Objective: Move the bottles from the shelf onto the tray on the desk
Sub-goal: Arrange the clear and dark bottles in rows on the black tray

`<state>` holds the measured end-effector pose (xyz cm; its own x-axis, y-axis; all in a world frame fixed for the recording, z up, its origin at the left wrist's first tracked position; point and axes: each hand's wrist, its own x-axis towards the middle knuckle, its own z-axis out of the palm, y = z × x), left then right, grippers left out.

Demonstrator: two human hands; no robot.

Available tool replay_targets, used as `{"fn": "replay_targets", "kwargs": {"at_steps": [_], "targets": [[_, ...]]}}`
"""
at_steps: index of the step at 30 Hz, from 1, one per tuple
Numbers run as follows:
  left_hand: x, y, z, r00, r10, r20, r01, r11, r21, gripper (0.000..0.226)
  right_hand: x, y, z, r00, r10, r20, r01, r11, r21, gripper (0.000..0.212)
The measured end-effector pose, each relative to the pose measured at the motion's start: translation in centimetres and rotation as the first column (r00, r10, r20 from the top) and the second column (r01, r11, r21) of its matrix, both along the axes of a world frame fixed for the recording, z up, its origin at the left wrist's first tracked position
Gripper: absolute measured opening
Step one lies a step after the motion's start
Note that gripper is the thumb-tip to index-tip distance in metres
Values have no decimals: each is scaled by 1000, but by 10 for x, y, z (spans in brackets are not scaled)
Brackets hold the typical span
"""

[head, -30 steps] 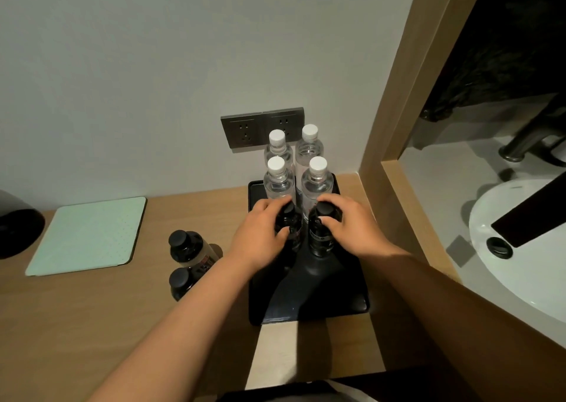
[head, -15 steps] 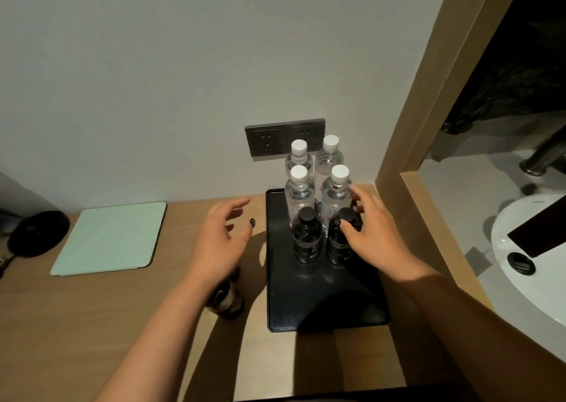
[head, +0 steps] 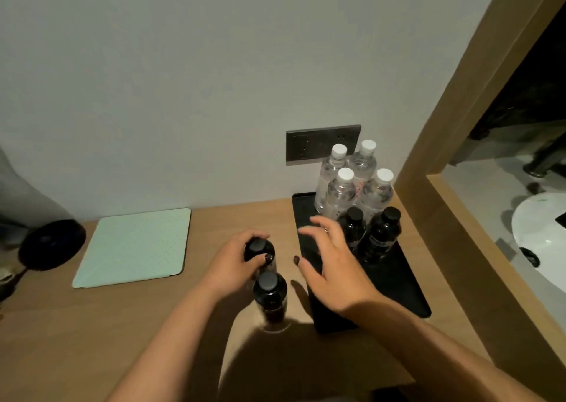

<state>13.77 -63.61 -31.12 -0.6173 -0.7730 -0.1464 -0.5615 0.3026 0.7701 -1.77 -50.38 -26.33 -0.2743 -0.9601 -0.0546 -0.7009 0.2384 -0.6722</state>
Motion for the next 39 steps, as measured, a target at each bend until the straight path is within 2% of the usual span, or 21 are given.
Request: {"fn": "replay_targets", "kwargs": {"at_steps": [2, 4, 8, 11, 13, 17, 20, 22, 25, 27, 30, 33, 39], "targets": [[5, -4, -5, 999, -52, -9, 52, 999, 14, 35, 23, -4, -9, 997, 58, 49, -64, 992, 112, 53], [12, -7, -11, 996, -76, -47, 78, 996, 43, 36, 42, -7, -18, 995, 95, 44, -100, 982, 157, 54], [28, -17, -16, 990, 31, -140, -17, 995, 97, 28, 66, -10, -35, 996, 81, 24, -84, 986, 147, 49], [44, -25, -17, 961, 210, -178, -176, 966, 188, 21, 75, -10, -47, 999, 1, 38, -6, 993, 115, 39], [56, -29, -19, 942, 275, -194, -226, 943, 243, 22, 79, -9, -51, 996, -66, 56, 61, 994, 88, 35], [71, -34, -20, 899, 348, -266, -235, 895, 379, 23, 79, -6, -56, 967, -210, 142, 200, 976, 84, 37], [73, -32, -8, 869, 367, -332, -189, 866, 463, 26, 69, 0, -57, 876, -382, 294, 383, 922, 54, 30], [69, -31, 2, 868, 344, -359, -152, 871, 466, 27, 60, 8, -53, 812, -447, 374, 470, 882, 33, 27], [56, -28, 15, 867, 317, -384, -117, 879, 463, 27, 45, 23, -42, 787, -473, 397, 521, 854, -15, 27], [42, -23, 23, 881, 261, -396, -75, 901, 427, 26, 34, 33, -32, 790, -475, 388, 532, 845, -50, 26], [15, -11, 29, 918, 76, -389, 42, 957, 286, 25, 16, 49, -23, 803, -486, 345, 539, 839, -73, 22], [-16, 4, 26, 948, -126, -292, 173, 974, 144, 24, -1, 66, -18, 793, -516, 322, 560, 826, -55, 21], [-75, 48, 8, 941, -264, -210, 289, 952, 98, 24, -35, 103, -22, 831, -495, 253, 506, 862, 24, 20]]}}
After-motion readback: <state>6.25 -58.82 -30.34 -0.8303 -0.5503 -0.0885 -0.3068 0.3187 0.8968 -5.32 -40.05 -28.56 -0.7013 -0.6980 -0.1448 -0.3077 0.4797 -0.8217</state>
